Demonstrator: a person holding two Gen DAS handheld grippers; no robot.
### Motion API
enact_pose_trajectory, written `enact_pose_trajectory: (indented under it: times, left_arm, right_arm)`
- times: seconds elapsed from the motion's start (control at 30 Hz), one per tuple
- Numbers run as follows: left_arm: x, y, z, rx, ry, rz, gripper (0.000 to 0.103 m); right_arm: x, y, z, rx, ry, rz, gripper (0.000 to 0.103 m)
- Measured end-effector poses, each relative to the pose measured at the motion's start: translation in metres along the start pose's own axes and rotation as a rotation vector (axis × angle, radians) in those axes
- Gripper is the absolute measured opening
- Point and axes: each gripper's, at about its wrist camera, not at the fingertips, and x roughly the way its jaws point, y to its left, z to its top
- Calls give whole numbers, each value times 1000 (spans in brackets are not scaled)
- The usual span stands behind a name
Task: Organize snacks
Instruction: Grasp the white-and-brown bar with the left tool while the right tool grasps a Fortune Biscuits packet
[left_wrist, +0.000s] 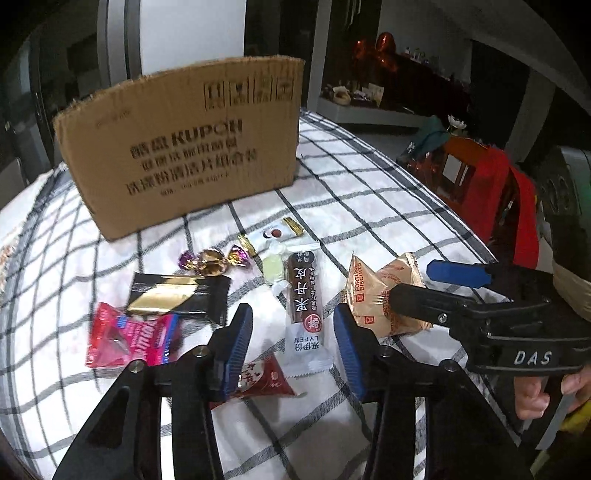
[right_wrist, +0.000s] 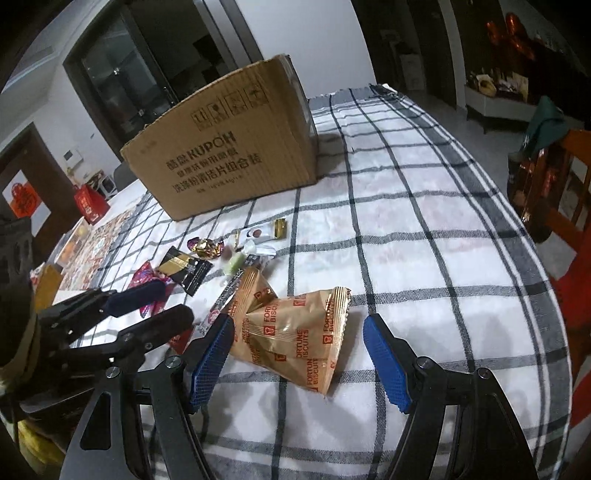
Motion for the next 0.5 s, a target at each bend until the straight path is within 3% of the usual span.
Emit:
enact_pose_trajectory:
  times: [0.5]
  left_arm:
    - [32,4,5,-56,80,-58,29]
  right_arm:
    - [20,1,-2,10,43,44,72]
